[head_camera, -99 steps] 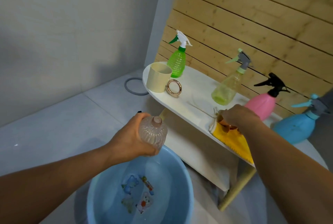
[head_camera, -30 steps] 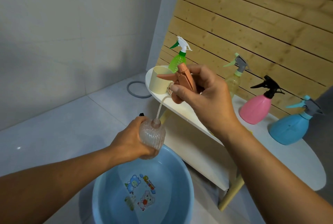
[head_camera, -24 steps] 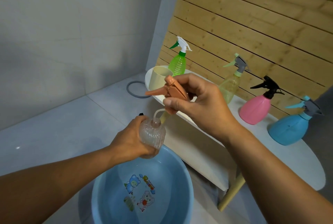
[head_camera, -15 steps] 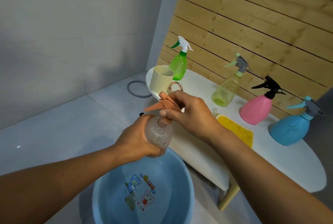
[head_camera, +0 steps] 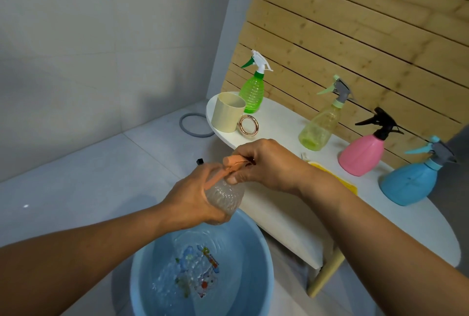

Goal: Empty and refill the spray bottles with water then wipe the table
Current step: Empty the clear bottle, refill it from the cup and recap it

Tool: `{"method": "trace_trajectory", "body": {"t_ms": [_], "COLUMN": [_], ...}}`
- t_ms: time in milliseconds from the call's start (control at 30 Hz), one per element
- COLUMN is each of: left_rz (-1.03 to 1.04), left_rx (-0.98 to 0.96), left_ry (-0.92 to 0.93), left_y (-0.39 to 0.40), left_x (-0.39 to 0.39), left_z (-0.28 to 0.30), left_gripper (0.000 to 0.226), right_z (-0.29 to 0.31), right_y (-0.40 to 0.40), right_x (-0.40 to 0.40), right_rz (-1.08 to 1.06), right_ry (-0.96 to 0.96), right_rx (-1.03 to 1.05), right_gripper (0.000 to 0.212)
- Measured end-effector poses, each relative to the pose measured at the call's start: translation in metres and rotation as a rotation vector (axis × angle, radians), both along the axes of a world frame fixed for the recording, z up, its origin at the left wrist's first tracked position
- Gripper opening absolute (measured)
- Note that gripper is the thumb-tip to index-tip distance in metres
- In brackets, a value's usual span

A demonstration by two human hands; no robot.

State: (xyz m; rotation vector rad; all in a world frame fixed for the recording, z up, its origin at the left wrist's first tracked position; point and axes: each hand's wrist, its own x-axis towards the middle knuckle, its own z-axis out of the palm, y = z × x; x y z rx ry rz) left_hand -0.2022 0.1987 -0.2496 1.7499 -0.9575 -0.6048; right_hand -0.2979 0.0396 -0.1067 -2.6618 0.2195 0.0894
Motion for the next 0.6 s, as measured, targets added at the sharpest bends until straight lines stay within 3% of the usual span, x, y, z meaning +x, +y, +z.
{"method": "trace_trajectory", "body": {"t_ms": [133, 333, 600], "left_rz": [-0.061, -0.098, -0.080], "left_rx": [-0.041, -0.195, -0.237], "left_ry": [0.029, -0.029, -0.075], "left_y": [-0.003, -0.019, -0.074], "left_x": [-0.001, 0.008, 0.020], "left_z": [0.008, 0.035, 0.077], "left_gripper": [0.107, 0.107, 0.109], "right_z": [0.010, 0.029, 0.063], "right_y": [-0.002, -0.010, -0.049], "right_x": [0.003, 0.007, 0.006], "right_rz": [0.058, -0.008, -0.187], "right_ry": [0.042, -0.123, -0.266], "right_rx": [-0.055, -0.183, -0.066], "right_gripper": [0.016, 0.029, 0.037]}}
